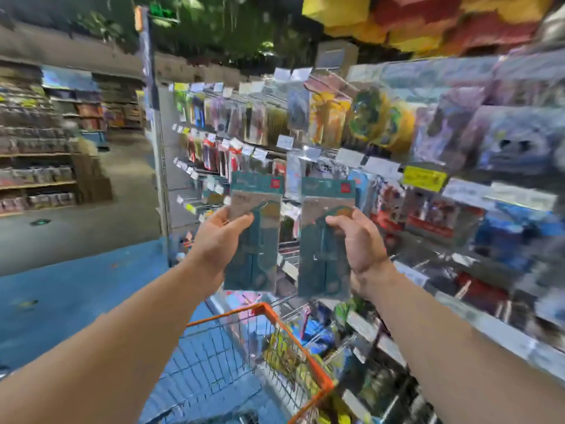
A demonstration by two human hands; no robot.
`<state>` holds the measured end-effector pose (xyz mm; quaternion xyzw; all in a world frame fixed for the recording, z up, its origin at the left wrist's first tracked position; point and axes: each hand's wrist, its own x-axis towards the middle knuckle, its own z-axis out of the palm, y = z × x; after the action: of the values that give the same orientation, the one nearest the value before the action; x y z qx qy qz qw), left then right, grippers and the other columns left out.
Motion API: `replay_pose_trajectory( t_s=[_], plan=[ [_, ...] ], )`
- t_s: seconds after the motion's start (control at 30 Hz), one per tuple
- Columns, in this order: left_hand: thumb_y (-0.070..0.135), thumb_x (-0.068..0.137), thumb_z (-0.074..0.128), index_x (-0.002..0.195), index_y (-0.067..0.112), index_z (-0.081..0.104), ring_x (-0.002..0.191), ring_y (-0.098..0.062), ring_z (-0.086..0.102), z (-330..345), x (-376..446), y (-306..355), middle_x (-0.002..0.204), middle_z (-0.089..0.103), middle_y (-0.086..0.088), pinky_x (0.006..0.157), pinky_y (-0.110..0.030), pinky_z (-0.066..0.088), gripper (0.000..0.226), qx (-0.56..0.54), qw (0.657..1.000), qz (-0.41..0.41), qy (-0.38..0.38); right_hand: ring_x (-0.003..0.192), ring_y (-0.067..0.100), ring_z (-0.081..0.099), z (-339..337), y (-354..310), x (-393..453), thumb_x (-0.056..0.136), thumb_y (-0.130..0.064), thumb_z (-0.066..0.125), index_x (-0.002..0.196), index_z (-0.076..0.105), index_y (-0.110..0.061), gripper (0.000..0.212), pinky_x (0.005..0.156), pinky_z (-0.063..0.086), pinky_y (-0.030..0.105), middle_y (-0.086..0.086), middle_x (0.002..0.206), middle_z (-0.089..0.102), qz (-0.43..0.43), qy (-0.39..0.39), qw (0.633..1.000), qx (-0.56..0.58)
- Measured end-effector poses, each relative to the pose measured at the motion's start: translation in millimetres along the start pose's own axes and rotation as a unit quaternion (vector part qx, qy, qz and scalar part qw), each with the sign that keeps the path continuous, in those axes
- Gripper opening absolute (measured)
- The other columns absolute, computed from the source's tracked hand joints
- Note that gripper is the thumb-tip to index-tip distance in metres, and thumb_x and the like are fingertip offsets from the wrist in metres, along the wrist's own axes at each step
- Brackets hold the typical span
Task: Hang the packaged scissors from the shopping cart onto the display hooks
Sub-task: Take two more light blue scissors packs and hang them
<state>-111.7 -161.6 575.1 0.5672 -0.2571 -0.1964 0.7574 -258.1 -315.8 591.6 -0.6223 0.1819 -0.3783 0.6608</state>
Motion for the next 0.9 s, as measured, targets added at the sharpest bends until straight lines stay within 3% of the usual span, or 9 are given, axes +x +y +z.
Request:
replay_pose_trajectory(
  t_s=[0.07, 0.13, 0.2, 0.27, 0.33, 0.43, 0.6, 0.77, 0.9],
  plan=[
    [0.023, 0.084, 0.068, 0.112, 0.019, 0.072, 0.085, -0.032, 0.070, 32, -8, 3, 0.105, 0.075, -0.014, 0.080, -0.053, 0.058, 0.028, -0.016, 0.999, -0.015, -0.037, 0.061, 0.013, 0.070, -29, -21, -26, 0.091, -0.009, 0.063, 0.090, 0.058, -0.017, 0.009, 0.061, 0.057, 0.029, 0.000, 0.070, 0.069, -0.007, 0.051, 0.999, -0.006],
    [0.015, 0.093, 0.064, 0.111, 0.016, 0.072, 0.083, -0.030, 0.072, 69, -19, 0, 0.103, 0.076, -0.011, 0.075, -0.047, 0.061, 0.020, -0.029, 0.996, -0.025, -0.080, 0.080, 0.025, 0.071, -63, -41, -53, 0.076, -0.026, 0.071, 0.099, 0.058, -0.017, 0.029, 0.076, 0.059, 0.046, 0.006, 0.086, 0.068, -0.003, 0.114, 0.993, -0.026],
    [0.012, 0.095, 0.061, 0.105, 0.016, 0.073, 0.078, -0.026, 0.072, 109, -35, -7, 0.097, 0.077, -0.009, 0.067, -0.039, 0.060, 0.016, -0.028, 0.990, -0.043, -0.135, 0.074, 0.026, 0.063, -103, -58, -84, 0.080, -0.021, 0.065, 0.080, 0.062, -0.017, 0.004, 0.068, 0.056, 0.043, 0.004, 0.077, 0.063, -0.006, 0.183, 0.982, -0.044],
    [0.008, 0.095, 0.059, 0.100, 0.014, 0.072, 0.073, -0.022, 0.071, 149, -56, -15, 0.089, 0.078, -0.006, 0.064, -0.036, 0.061, 0.016, -0.025, 0.981, -0.057, -0.186, 0.068, 0.024, 0.060, -149, -69, -115, 0.088, -0.010, 0.058, 0.065, 0.064, -0.022, 0.027, 0.064, 0.050, 0.036, 0.000, 0.066, 0.062, 0.003, 0.243, 0.968, -0.062],
    [0.006, 0.096, 0.058, 0.103, 0.011, 0.072, 0.077, -0.022, 0.071, 191, -78, -22, 0.095, 0.077, -0.010, 0.071, -0.043, 0.059, 0.017, -0.023, 0.969, -0.065, -0.235, 0.072, 0.027, 0.064, -187, -84, -149, 0.090, -0.014, 0.059, 0.066, 0.071, -0.027, 0.029, 0.071, 0.051, 0.041, 0.000, 0.067, 0.068, 0.015, 0.286, 0.955, -0.078],
    [0.007, 0.096, 0.059, 0.099, 0.015, 0.072, 0.071, -0.019, 0.072, 252, -115, -29, 0.089, 0.077, -0.007, 0.058, -0.034, 0.060, 0.015, -0.016, 0.950, -0.078, -0.302, 0.084, 0.031, 0.072, -240, -104, -194, 0.091, -0.027, 0.068, 0.086, 0.078, -0.034, 0.013, 0.083, 0.057, 0.052, 0.002, 0.084, 0.079, 0.005, 0.343, 0.936, -0.076],
    [0.005, 0.095, 0.059, 0.103, 0.010, 0.072, 0.072, -0.020, 0.075, 350, -184, -39, 0.089, 0.080, -0.007, 0.069, -0.038, 0.061, 0.016, -0.014, 0.918, -0.101, -0.383, 0.071, 0.014, 0.072, -323, -133, -265, 0.096, -0.019, 0.068, 0.088, 0.074, -0.021, 0.010, 0.074, 0.058, 0.035, -0.013, 0.068, 0.078, -0.029, 0.436, 0.895, -0.090],
    [0.015, 0.094, 0.063, 0.102, 0.016, 0.074, 0.092, -0.027, 0.075, 438, -268, -50, 0.098, 0.080, -0.006, 0.081, -0.044, 0.060, 0.014, 0.022, 0.886, -0.101, -0.452, 0.067, 0.014, 0.074, -409, -157, -349, 0.094, -0.015, 0.068, 0.092, 0.075, -0.015, 0.007, 0.064, 0.060, 0.032, -0.009, 0.070, 0.079, -0.038, 0.476, 0.870, -0.120],
    [0.013, 0.093, 0.064, 0.104, 0.018, 0.075, 0.098, -0.027, 0.074, 506, -340, -60, 0.101, 0.080, -0.002, 0.089, -0.050, 0.058, 0.017, 0.033, 0.871, -0.109, -0.477, 0.083, 0.028, 0.077, -478, -177, -418, 0.087, -0.026, 0.073, 0.091, 0.076, -0.020, 0.008, 0.077, 0.062, 0.048, 0.001, 0.085, 0.082, -0.038, 0.492, 0.856, -0.155]
  ],
)
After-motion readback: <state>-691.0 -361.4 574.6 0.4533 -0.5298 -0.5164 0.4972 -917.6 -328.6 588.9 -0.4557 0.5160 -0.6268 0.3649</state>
